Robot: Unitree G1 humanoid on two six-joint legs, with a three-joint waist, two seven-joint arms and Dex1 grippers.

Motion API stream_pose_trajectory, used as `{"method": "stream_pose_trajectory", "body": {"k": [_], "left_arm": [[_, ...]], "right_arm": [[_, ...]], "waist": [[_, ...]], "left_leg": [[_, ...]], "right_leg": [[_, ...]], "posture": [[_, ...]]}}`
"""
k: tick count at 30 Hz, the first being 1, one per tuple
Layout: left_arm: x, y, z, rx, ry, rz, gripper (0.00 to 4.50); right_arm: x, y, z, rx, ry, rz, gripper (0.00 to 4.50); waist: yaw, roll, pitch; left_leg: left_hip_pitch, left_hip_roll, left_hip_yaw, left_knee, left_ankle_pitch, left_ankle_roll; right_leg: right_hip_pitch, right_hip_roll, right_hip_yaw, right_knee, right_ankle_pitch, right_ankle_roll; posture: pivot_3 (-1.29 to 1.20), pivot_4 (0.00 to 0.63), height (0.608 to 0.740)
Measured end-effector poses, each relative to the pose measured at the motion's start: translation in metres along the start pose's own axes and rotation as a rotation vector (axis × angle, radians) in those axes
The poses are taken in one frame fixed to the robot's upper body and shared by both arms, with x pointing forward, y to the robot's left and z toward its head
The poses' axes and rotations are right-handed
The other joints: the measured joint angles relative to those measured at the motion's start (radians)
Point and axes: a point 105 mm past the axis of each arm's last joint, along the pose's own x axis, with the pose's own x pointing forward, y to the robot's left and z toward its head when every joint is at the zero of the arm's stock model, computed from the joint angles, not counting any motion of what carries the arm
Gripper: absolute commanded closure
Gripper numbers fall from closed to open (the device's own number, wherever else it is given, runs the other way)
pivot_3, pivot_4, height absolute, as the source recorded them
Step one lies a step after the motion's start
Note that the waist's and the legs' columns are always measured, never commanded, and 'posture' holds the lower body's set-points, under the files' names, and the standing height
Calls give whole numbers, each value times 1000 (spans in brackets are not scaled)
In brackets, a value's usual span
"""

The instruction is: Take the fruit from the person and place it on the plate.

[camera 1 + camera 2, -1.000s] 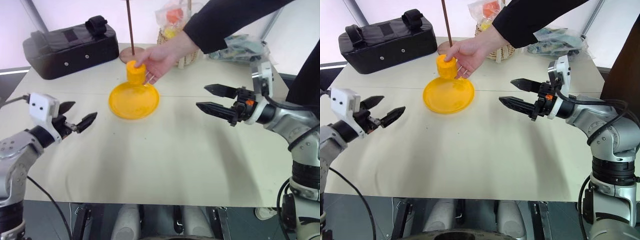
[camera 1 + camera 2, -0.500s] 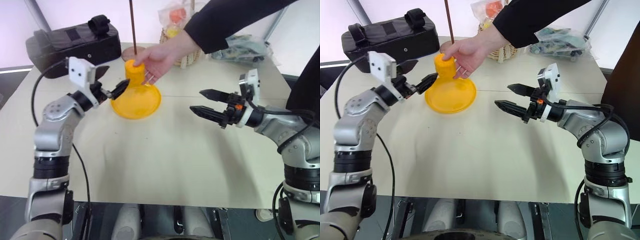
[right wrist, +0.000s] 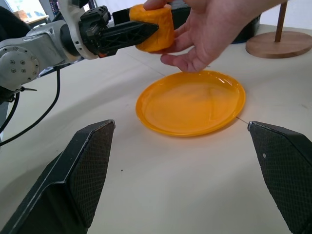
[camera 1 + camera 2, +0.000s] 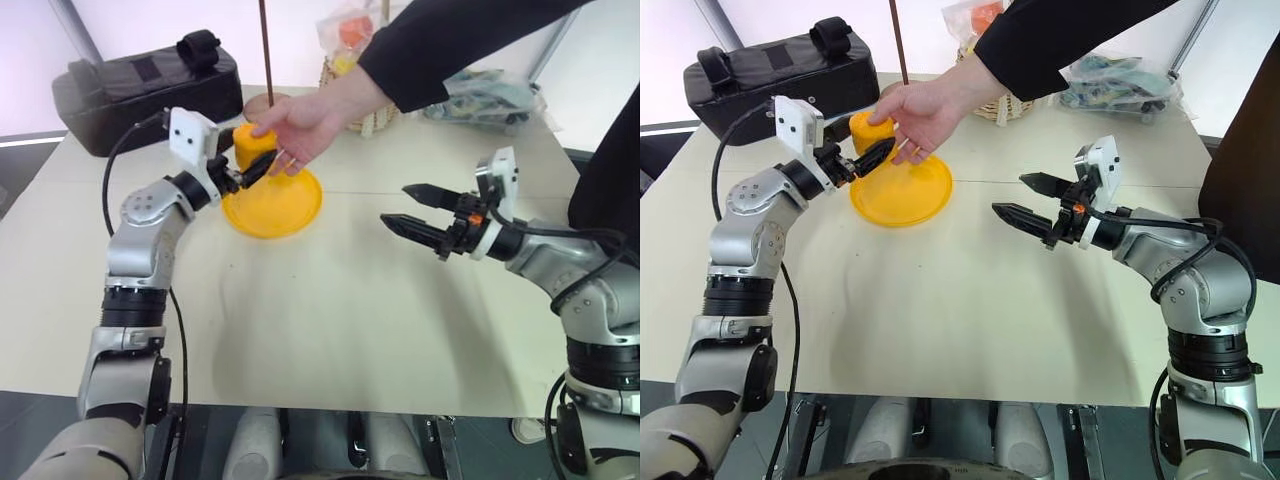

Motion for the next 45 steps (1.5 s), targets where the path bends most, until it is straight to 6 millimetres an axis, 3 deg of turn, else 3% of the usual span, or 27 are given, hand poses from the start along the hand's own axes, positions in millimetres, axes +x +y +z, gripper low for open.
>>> {"method": "stream_pose_trajectory", "body": {"k": [1,10,15,22,31,35,45], "left_arm": [[0,0,0,-2,0,-2,2056],[0,0,-5,0,18,-6,2071],[-1,1,-27,-29,66,44,2071],[9,-15,-68,-74,94,121,2071],[27,-11,-80,-64,96,171,2071],[27,-16,-95,-102,135,164,185],[28,-7,-84,-59,101,172,83]], "right_arm": [[0,0,0,-2,-2,-2,0],[0,-1,2,-9,-10,-14,0],[0,-1,2,-9,-11,-14,0],[1,3,-1,-10,1,1,0],[1,2,-2,-8,3,-3,0],[1,2,-2,-7,3,-10,0],[1,2,-3,-2,3,-15,0]], "waist": [[0,0,0],[0,0,0],[0,0,0],[2,0,0],[1,0,0],[1,0,0],[0,0,0]], "left_leg": [[0,0,0,0,0,0],[0,0,0,0,0,0],[0,0,0,0,0,0],[0,0,0,1,0,0],[0,0,-1,1,0,0],[0,0,-1,1,0,0],[0,0,-1,1,0,0]], "right_leg": [[0,0,0,0,0,0],[0,0,0,0,0,0],[0,0,0,0,0,0],[0,0,0,0,0,0],[0,0,-1,0,0,0],[0,0,-1,0,0,0],[0,0,-1,0,0,0]], "posture": [[0,150,740],[0,150,740],[0,150,740],[0,150,740],[0,150,740],[0,150,740],[0,150,740]]}}
